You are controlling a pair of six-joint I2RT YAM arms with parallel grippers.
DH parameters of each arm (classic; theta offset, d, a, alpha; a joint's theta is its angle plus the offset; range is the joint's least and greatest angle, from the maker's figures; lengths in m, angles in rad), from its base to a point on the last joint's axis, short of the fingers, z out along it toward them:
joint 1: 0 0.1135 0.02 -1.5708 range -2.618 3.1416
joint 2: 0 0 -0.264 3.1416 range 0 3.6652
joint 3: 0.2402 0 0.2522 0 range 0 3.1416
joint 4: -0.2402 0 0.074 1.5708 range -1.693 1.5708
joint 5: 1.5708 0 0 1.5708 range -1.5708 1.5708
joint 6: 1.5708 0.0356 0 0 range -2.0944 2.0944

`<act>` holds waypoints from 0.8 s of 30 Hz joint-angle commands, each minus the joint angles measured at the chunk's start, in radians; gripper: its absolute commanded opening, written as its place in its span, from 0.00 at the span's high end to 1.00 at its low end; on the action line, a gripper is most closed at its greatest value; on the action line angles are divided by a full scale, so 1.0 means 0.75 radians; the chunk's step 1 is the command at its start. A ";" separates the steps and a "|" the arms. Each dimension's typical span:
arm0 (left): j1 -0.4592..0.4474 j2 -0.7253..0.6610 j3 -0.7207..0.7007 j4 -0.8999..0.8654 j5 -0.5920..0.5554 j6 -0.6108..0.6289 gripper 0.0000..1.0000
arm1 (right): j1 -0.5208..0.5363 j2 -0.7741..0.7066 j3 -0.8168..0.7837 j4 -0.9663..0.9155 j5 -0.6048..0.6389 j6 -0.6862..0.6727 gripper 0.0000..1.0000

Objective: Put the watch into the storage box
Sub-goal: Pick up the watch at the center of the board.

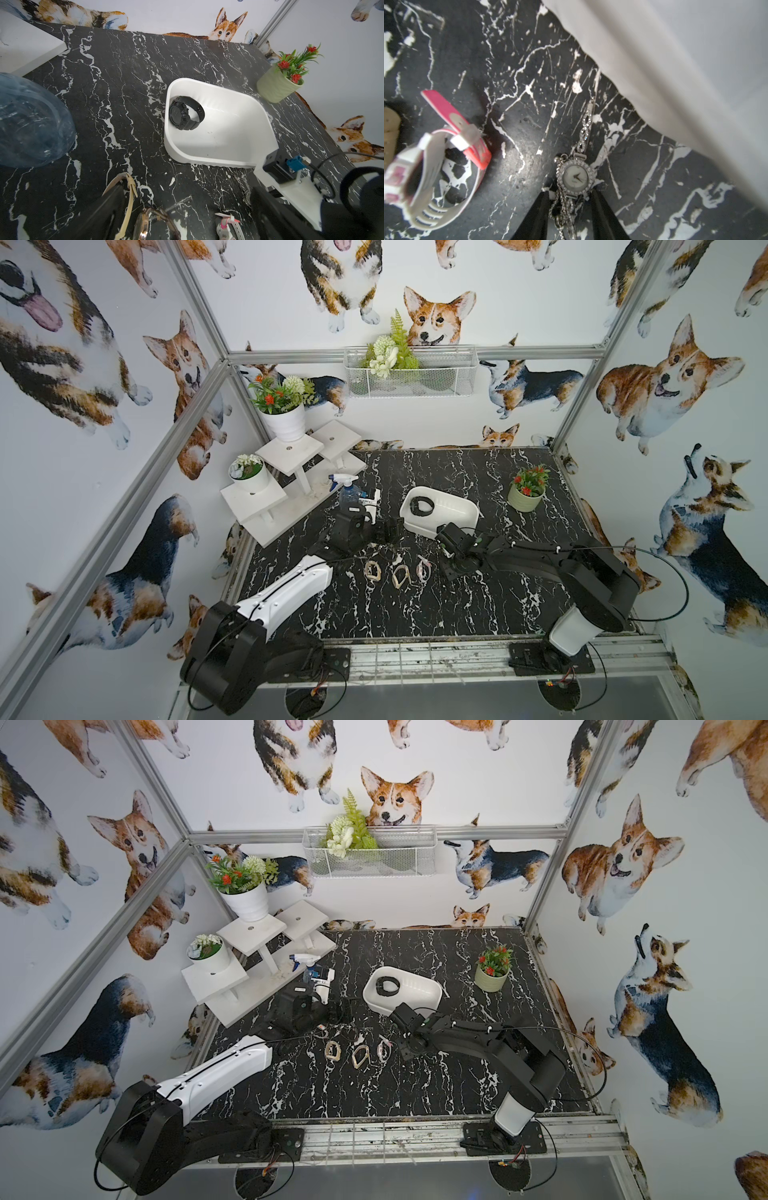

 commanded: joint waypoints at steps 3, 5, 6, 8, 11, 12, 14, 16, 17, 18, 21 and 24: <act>-0.001 -0.015 0.002 0.007 -0.007 0.021 0.00 | 0.035 0.028 -0.027 -0.063 0.007 0.036 0.65; -0.001 -0.019 0.000 0.007 -0.011 0.021 0.00 | 0.046 0.020 -0.041 -0.070 0.017 0.051 0.71; -0.001 -0.019 -0.003 0.007 -0.011 0.020 0.00 | 0.049 0.016 -0.050 -0.070 0.019 0.061 0.74; -0.001 -0.021 -0.002 0.007 -0.011 0.022 0.00 | 0.054 0.008 -0.067 -0.071 0.022 0.074 0.81; -0.001 -0.021 -0.004 0.007 -0.010 0.020 0.00 | 0.063 -0.004 -0.078 -0.073 0.026 0.087 0.89; -0.001 -0.021 -0.004 0.007 -0.010 0.020 0.00 | 0.065 -0.005 -0.079 -0.075 0.025 0.088 0.92; 0.000 -0.024 -0.006 0.007 -0.013 0.021 0.00 | 0.067 -0.010 -0.078 -0.079 0.027 0.089 1.00; -0.001 -0.027 -0.008 0.007 -0.014 0.020 0.00 | 0.067 -0.012 -0.076 -0.081 0.023 0.089 1.00; 0.000 -0.029 -0.010 0.007 -0.016 0.020 0.00 | 0.067 -0.014 -0.074 -0.081 0.021 0.088 1.00; -0.001 -0.031 -0.012 0.007 -0.018 0.021 0.00 | 0.066 -0.018 -0.073 -0.081 0.023 0.087 1.00; 0.000 -0.039 -0.016 0.007 -0.023 0.022 0.00 | 0.067 -0.044 -0.072 -0.070 0.020 0.080 1.00; -0.001 -0.044 -0.018 0.007 -0.027 0.022 0.00 | 0.067 -0.099 -0.070 -0.057 0.002 0.061 1.00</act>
